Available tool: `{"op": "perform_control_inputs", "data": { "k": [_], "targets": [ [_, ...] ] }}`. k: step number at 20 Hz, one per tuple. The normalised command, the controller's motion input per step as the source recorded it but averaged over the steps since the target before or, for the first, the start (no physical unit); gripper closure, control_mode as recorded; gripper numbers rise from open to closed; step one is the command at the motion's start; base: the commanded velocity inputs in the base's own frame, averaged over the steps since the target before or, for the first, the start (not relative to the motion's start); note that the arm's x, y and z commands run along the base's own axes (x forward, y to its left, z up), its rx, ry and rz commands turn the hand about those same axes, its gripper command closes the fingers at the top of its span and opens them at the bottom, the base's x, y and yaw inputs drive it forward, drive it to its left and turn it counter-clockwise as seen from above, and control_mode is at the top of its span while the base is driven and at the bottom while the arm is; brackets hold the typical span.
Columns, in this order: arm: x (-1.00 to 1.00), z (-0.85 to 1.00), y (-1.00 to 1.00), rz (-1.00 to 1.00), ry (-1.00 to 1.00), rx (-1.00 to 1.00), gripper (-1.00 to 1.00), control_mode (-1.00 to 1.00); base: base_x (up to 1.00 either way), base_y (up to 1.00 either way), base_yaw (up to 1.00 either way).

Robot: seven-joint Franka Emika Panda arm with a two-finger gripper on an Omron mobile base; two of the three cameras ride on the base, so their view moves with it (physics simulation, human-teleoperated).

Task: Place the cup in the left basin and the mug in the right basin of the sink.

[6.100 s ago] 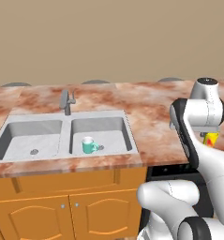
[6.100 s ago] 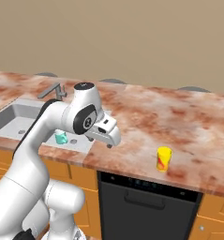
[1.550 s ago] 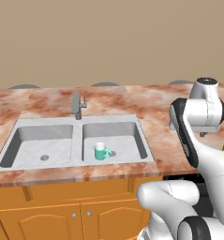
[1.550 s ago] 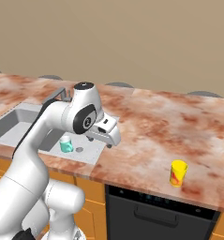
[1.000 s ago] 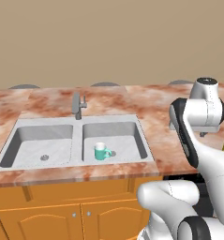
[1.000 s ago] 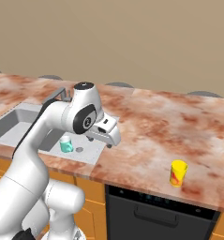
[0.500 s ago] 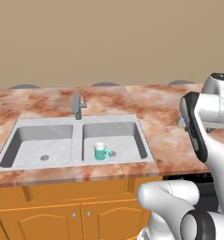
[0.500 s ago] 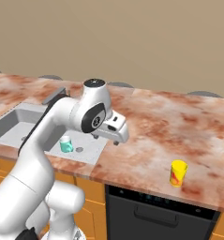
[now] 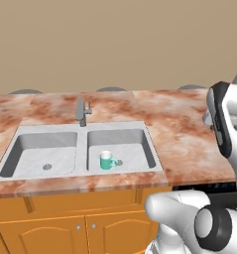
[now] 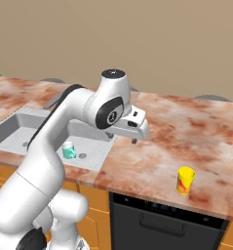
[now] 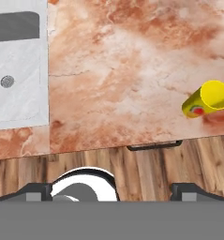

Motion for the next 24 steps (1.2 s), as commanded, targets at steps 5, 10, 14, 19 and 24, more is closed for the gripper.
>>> {"op": "perform_control_inputs", "data": {
  "k": [5,10,14,19,24],
  "targets": [
    [-0.27,0.29,-0.45,0.0,0.0,0.0,-1.0,-1.0,0.0,0.0,0.0],
    [-0.16,0.07,-0.36,0.0,0.01,0.0,-1.0,-1.0,0.0,0.0,0.0],
    [-0.04,-0.04,-0.25,0.0,0.02,0.0,-1.0,-1.0,0.0,0.0,0.0],
    [0.0,-0.04,-0.25,0.0,0.01,0.0,-1.0,-1.0,0.0,0.0,0.0],
    [0.0,-0.03,-0.12,0.0,0.01,0.01,-1.0,-1.0,0.0,0.0,0.0]
  ]
}}
